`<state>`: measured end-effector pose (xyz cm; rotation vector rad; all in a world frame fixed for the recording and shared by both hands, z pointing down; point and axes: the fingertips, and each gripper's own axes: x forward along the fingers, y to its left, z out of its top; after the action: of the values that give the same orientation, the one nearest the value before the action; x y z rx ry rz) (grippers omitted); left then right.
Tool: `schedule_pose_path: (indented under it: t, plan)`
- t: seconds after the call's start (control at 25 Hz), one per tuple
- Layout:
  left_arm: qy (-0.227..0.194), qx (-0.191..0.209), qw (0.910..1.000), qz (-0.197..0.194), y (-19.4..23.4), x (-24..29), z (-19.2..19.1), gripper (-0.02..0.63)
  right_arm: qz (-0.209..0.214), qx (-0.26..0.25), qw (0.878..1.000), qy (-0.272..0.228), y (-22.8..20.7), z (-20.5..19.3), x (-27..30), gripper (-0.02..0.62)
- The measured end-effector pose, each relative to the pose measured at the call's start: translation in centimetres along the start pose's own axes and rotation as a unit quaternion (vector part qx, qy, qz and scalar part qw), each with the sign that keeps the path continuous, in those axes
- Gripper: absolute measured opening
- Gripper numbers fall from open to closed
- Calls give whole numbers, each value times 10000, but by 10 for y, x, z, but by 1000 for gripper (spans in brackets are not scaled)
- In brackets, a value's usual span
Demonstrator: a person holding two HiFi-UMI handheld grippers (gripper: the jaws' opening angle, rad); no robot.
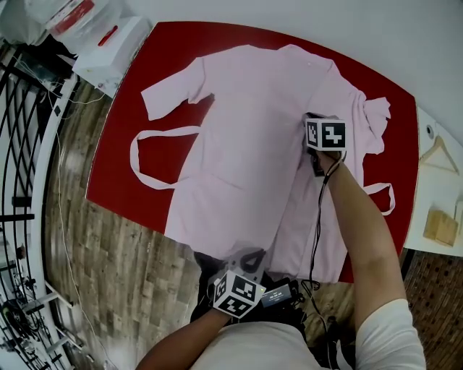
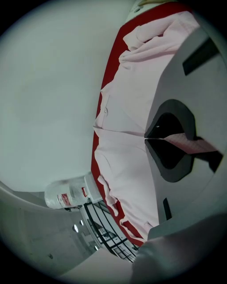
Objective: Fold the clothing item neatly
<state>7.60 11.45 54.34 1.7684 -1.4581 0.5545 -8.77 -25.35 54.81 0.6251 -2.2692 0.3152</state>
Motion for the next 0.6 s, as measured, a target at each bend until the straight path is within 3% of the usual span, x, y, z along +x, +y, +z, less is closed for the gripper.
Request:
schedule_pose_path:
  t: [0.6]
  plan:
    - [-2,-116,9995,-278,-16,12,2,17,-93,72,9998,-134,-11,-3,3,25]
